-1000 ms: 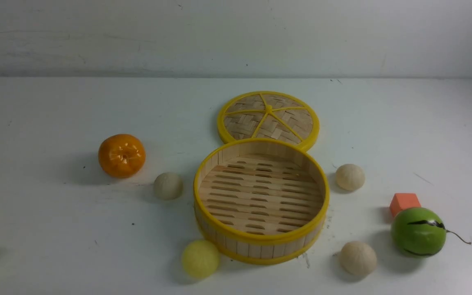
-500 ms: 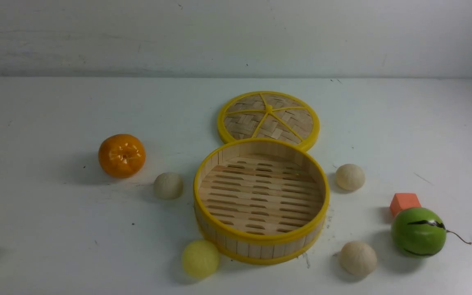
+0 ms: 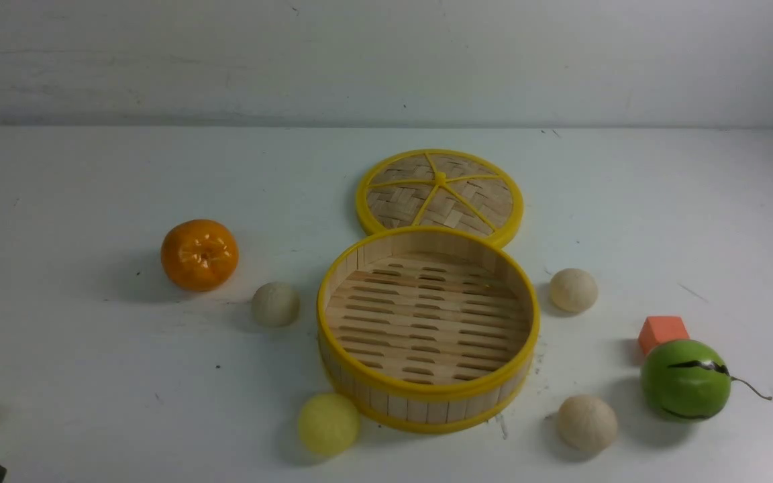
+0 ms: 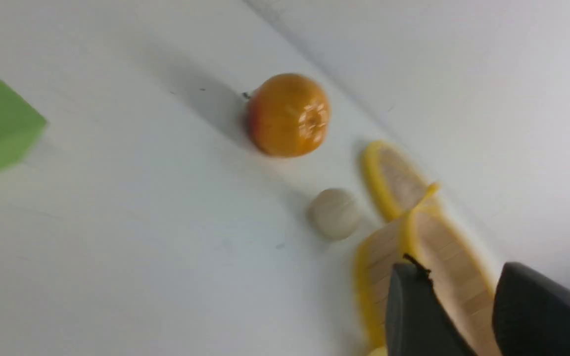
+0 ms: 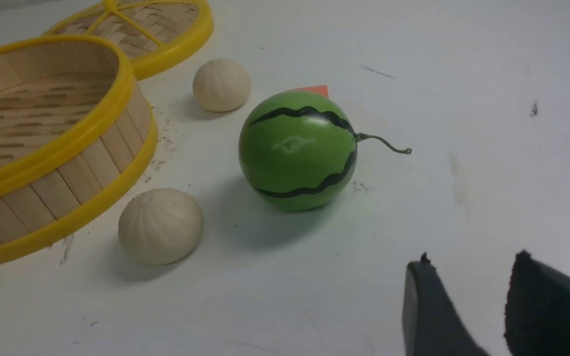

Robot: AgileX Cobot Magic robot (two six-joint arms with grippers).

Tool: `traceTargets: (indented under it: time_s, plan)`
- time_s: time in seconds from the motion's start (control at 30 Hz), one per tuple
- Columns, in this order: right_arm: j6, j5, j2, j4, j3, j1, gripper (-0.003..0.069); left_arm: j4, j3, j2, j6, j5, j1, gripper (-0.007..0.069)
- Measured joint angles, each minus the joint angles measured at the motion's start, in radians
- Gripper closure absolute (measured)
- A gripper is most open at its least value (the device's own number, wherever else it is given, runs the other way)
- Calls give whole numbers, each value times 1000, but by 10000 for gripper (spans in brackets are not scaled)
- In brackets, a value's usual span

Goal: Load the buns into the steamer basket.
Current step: Use the left arm to grab a steamed stuffed bun

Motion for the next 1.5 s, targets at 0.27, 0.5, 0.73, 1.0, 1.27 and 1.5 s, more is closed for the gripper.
traceTargets:
  time_s: [0.27, 0.5, 0.73, 1.0, 1.27, 1.5]
  plan:
    - [0, 0, 0, 0, 0, 0, 419, -292, 0, 0, -43, -280, 0, 386]
    - [0, 0, 0, 0, 0, 0, 419, -297, 0, 0, -14, -290, 0, 400]
    - [0, 0, 0, 0, 0, 0, 419, -249, -87, 0, 38, -39, 0, 596]
    - [0, 0, 0, 0, 0, 0, 419, -216, -296, 71, 296, 418, 0, 638]
    - [0, 0, 0, 0, 0, 0, 419, -215, -499, 467, 512, 852, 0, 638]
    - [0, 0, 0, 0, 0, 0, 419, -223, -664, 807, 723, 831, 0, 638]
